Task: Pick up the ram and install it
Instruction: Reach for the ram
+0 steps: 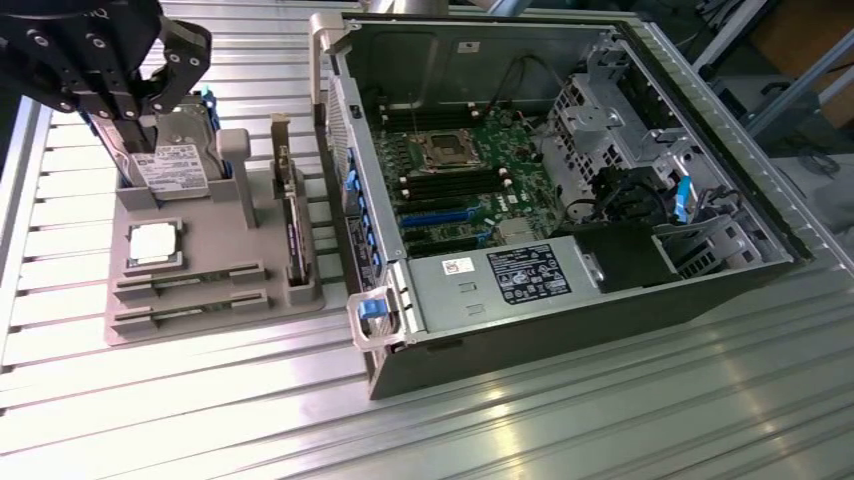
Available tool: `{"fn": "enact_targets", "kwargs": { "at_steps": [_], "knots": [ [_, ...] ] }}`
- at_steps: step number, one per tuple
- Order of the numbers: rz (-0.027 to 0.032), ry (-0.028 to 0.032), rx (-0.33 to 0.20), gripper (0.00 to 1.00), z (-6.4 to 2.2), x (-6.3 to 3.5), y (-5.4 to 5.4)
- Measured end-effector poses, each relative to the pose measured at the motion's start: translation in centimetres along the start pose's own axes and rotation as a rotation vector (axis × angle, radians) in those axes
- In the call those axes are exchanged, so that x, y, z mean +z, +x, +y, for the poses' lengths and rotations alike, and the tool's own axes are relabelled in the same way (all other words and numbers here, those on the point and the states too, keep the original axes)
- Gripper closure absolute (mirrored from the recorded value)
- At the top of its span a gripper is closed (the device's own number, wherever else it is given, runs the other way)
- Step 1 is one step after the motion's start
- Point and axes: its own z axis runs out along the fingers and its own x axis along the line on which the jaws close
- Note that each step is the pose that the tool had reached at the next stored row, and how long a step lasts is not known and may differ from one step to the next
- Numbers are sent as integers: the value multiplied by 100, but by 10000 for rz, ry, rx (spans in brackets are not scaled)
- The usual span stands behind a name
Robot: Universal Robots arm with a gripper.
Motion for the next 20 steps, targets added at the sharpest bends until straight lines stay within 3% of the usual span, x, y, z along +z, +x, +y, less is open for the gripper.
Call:
{"fn": "enact_targets", "kwargs": {
  "at_steps": [14, 20],
  "knots": [
    [10, 1, 0, 89, -204, 28, -97],
    [10, 1, 1, 89, -252, 30, -101]
  ]
}}
